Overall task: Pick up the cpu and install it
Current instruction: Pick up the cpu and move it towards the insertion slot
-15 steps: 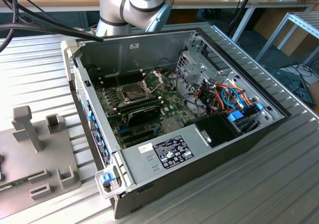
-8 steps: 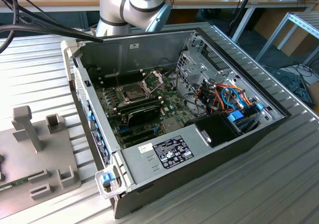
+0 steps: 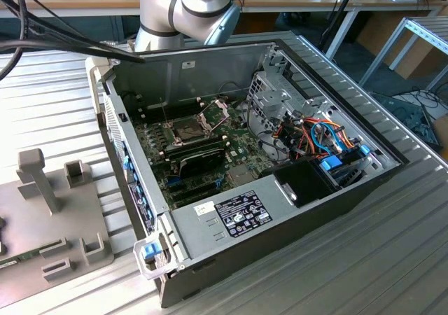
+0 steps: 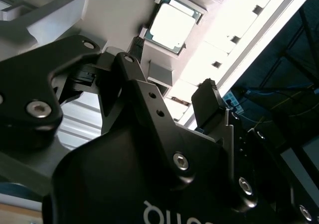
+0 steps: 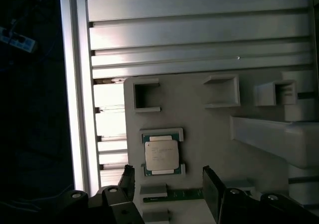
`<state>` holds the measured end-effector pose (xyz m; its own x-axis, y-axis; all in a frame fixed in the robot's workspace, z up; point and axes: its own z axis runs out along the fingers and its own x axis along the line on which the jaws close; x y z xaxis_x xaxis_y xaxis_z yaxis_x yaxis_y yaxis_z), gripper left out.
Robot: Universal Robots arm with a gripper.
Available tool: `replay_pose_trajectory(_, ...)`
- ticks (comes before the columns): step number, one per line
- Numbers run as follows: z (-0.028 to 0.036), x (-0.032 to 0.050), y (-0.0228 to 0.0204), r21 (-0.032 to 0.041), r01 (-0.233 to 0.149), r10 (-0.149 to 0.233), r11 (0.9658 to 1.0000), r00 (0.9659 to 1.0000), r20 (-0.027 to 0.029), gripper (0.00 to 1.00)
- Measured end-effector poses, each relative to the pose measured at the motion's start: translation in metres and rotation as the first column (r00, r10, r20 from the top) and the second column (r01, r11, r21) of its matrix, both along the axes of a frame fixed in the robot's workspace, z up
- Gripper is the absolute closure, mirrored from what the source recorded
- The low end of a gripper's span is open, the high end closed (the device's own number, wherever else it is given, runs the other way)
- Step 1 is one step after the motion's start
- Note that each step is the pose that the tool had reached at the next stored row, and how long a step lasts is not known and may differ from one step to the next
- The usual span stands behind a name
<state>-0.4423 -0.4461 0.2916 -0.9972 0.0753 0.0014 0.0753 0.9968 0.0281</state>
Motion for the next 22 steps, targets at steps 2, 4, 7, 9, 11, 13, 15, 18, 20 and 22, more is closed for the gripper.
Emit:
replay_pose_trajectory(2,-0.0022,0.0,0.0,0.0,0.0,0.0,1.0,1.0,0.0,0.34)
replay_pose_trajectory(4,-0.0041,0.0,0.0,0.0,0.0,0.0,1.0,1.0,0.0,0.34)
replay_pose_trajectory(7,-0.0056,0.0,0.0,-0.0003,0.0,0.0,1.0,1.0,-0.0004,0.34)
replay_pose_trajectory(9,-0.0059,0.0,0.0,-0.0001,0.0,0.0,1.0,1.0,-0.0001,0.34)
replay_pose_trajectory(11,-0.0059,0.0,0.0,-0.0001,0.0,0.0,1.0,1.0,-0.0001,0.34)
replay_pose_trajectory(13,-0.0059,0.0,0.0,-0.0001,0.0,0.0,1.0,1.0,0.0,0.34)
replay_pose_trajectory(15,-0.0059,0.0,0.0,-0.0001,0.0,0.0,1.0,1.0,-0.0001,0.34)
replay_pose_trajectory(18,-0.0123,0.0,0.0,0.0,0.0,0.0,1.0,1.0,0.0,0.34)
replay_pose_trajectory(20,-0.0322,0.0,0.0,0.0,0.0,0.0,1.0,1.0,0.0,0.34)
replay_pose_trajectory(22,-0.0357,0.0,0.0,0.0,0.0,0.0,1.0,1.0,0.0,0.34)
